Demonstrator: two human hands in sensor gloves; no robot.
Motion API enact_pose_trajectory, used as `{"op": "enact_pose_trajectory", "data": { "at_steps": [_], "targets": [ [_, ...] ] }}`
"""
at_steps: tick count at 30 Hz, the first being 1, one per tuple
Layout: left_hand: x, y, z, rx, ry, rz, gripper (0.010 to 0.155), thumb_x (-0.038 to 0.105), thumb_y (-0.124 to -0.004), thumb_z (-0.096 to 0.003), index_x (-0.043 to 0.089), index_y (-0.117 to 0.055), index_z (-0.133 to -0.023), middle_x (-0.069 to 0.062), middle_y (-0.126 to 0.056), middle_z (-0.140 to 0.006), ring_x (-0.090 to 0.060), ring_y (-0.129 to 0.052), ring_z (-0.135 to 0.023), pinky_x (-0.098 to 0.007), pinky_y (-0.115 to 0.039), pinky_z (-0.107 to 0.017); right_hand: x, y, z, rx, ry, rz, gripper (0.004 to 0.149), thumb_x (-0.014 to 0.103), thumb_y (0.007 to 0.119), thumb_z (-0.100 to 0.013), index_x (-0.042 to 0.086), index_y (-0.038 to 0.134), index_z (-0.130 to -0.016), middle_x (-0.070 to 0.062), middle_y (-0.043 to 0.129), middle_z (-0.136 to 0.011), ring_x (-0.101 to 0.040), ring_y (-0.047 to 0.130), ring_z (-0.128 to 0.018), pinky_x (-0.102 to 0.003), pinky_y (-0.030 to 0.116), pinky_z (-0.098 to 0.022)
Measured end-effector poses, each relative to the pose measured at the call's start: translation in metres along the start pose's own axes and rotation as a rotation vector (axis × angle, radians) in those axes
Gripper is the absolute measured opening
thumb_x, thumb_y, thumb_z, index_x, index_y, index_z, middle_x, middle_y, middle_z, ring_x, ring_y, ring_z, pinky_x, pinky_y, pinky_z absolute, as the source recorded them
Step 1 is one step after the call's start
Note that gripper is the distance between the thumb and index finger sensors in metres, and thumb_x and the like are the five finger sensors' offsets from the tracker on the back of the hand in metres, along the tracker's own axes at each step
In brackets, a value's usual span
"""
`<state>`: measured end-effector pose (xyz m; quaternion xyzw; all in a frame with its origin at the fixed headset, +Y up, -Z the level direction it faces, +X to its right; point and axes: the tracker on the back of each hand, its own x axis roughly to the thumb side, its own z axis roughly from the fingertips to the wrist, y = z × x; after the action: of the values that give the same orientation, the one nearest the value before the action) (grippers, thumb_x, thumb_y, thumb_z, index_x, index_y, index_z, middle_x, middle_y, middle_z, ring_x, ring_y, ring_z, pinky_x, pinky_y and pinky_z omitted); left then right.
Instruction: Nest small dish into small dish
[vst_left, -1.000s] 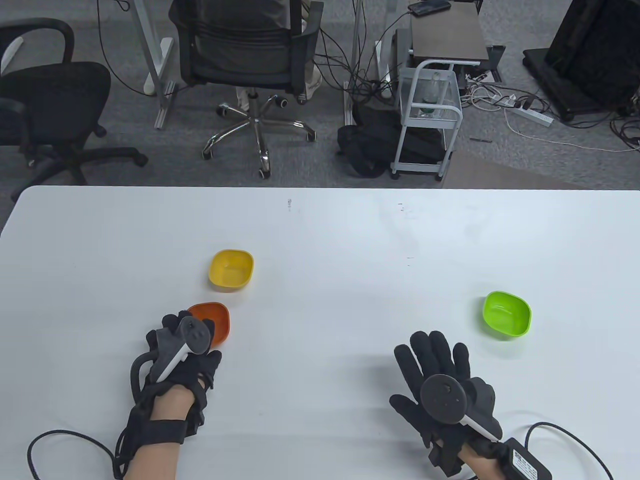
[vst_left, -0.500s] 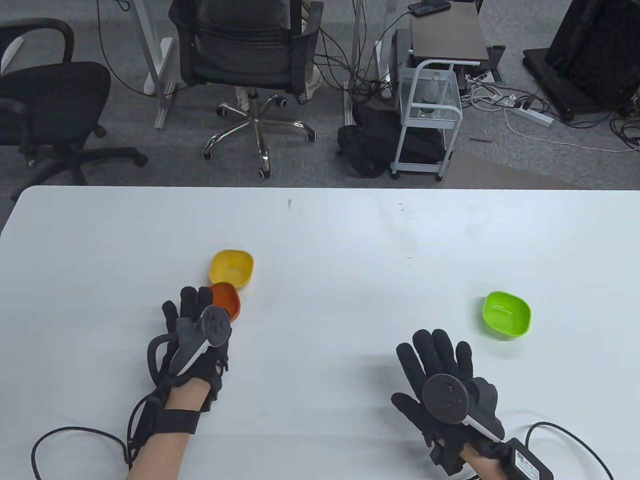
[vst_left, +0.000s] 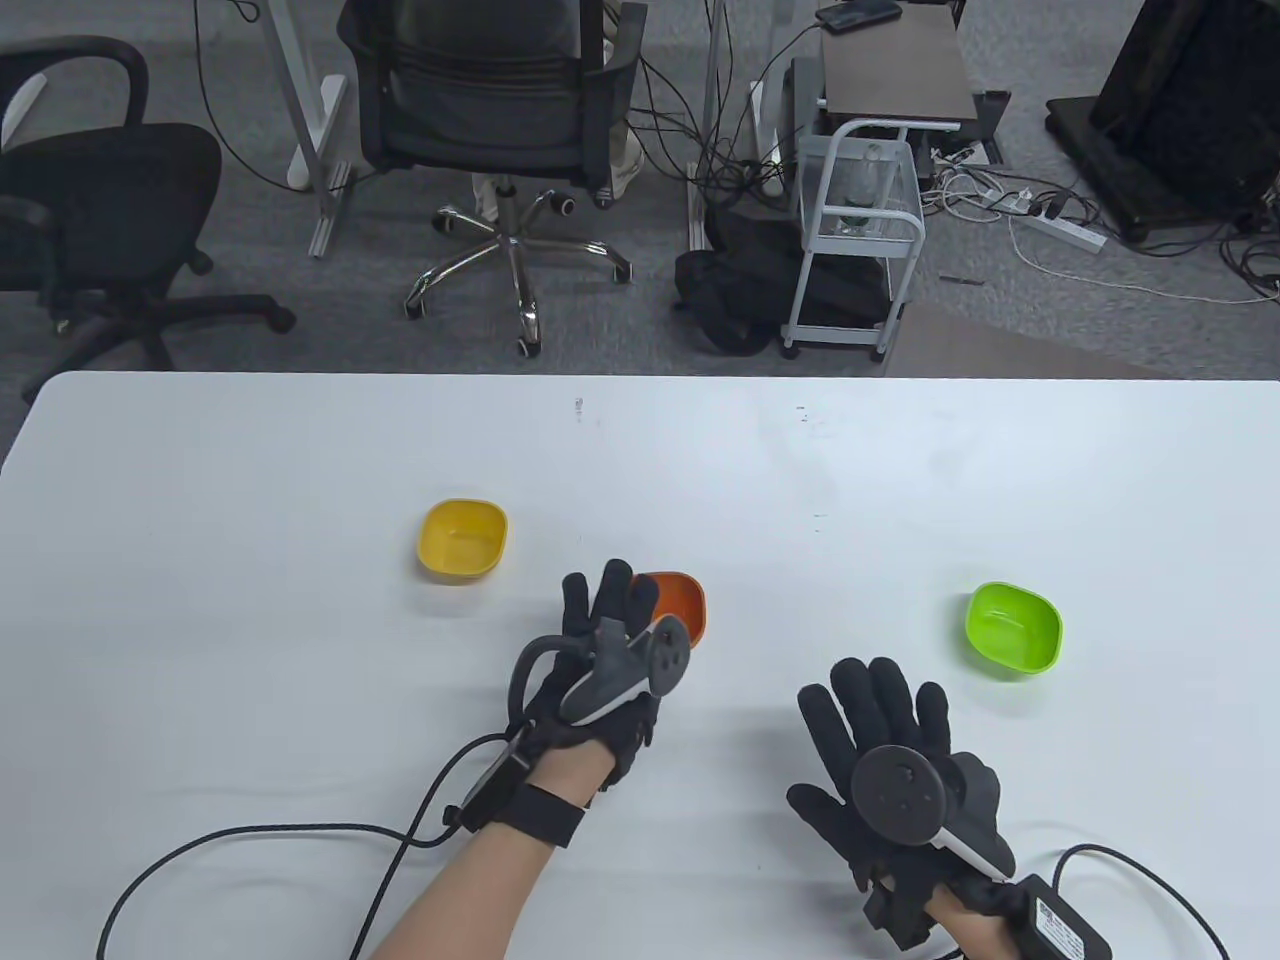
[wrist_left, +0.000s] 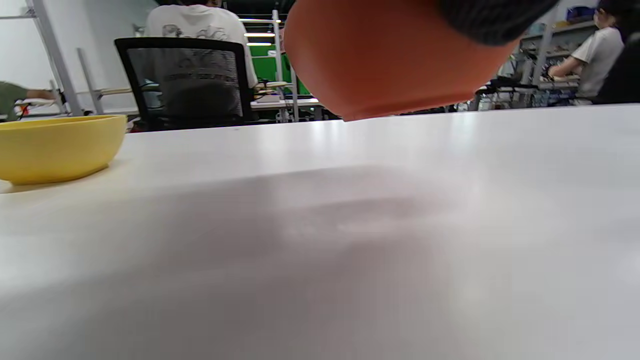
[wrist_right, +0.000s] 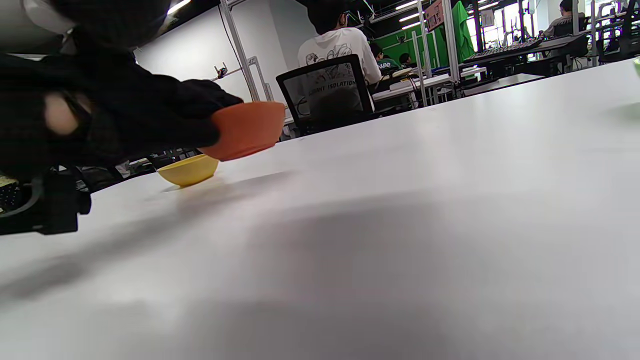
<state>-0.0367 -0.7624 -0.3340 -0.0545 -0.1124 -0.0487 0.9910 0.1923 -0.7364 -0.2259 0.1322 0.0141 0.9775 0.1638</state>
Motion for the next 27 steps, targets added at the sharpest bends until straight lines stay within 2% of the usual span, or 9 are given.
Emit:
{"op": "enact_pose_trajectory", "data": {
  "at_steps": [7,15,17,21,24,27],
  "targets": [
    [0.019,-0.018,0.004,-0.04,-0.052,-0.071,0.048,0.052,-0.067,-0.039,0.047,-0.066,-0.087,0.018,-0.036,-0.115,-0.015,-0.014,-0.113,-0.053,-0.011,-0.079,0.003,0.002,0.001,0.014,-0.012,0.001,0.083,0.058,0.075,-0.033,0.042,0.019,-0.093,0.004,-0.001,-0.106,-0.035,-0.002,-0.101,-0.062,-0.004,-0.066],
    [0.018,-0.031,0.01,-0.112,-0.05,-0.08,0.05,0.053,-0.065,-0.0394,0.047,-0.063,-0.089,0.018,-0.03,-0.115,-0.015,-0.01,-0.112,-0.052,-0.009,-0.078,0.004,0.002,0.001,0.012,-0.01,0.005,0.083,0.058,0.074,-0.033,0.042,0.019,-0.093,0.003,-0.001,-0.106,-0.035,-0.001,-0.101,-0.062,-0.004,-0.066],
    [0.017,-0.031,0.011,-0.133,-0.041,-0.082,0.053,0.055,-0.064,-0.0391,0.053,-0.056,-0.091,0.018,-0.027,-0.115,-0.014,-0.008,-0.112,-0.052,-0.008,-0.078,0.004,0.002,0.001,0.016,-0.01,0.005,0.083,0.058,0.074,-0.033,0.042,0.019,-0.093,0.004,-0.002,-0.105,-0.035,-0.002,-0.102,-0.062,-0.004,-0.066],
    [0.014,-0.024,0.013,-0.133,-0.034,-0.079,0.063,0.066,-0.062,-0.036,0.057,-0.041,-0.095,0.018,-0.017,-0.115,-0.013,-0.001,-0.11,-0.052,-0.007,-0.078,0.004,0.001,0.001,0.005,-0.013,0.015,0.083,0.057,0.075,-0.033,0.042,0.019,-0.093,0.004,-0.002,-0.105,-0.035,-0.002,-0.102,-0.062,-0.004,-0.066],
    [0.009,-0.009,0.012,-0.113,-0.023,-0.042,0.068,0.07,-0.061,-0.0342,0.06,-0.033,-0.096,0.019,-0.014,-0.116,-0.013,0.001,-0.11,-0.052,-0.006,-0.078,0.004,0.001,0.001,0.005,-0.016,0.019,0.083,0.058,0.074,-0.033,0.042,0.019,-0.093,0.004,-0.003,-0.105,-0.035,-0.001,-0.102,-0.062,-0.004,-0.066],
    [-0.007,0.01,0.008,-0.062,0.016,0.007,0.069,0.07,-0.061,-0.0343,0.06,-0.033,-0.096,0.019,-0.014,-0.116,-0.013,0.001,-0.11,-0.053,-0.006,-0.078,0.004,0.001,0.001,0.01,-0.016,0.022,0.083,0.058,0.074,-0.033,0.042,0.019,-0.093,0.004,-0.003,-0.105,-0.035,-0.002,-0.101,-0.062,-0.004,-0.066]
  ]
}}
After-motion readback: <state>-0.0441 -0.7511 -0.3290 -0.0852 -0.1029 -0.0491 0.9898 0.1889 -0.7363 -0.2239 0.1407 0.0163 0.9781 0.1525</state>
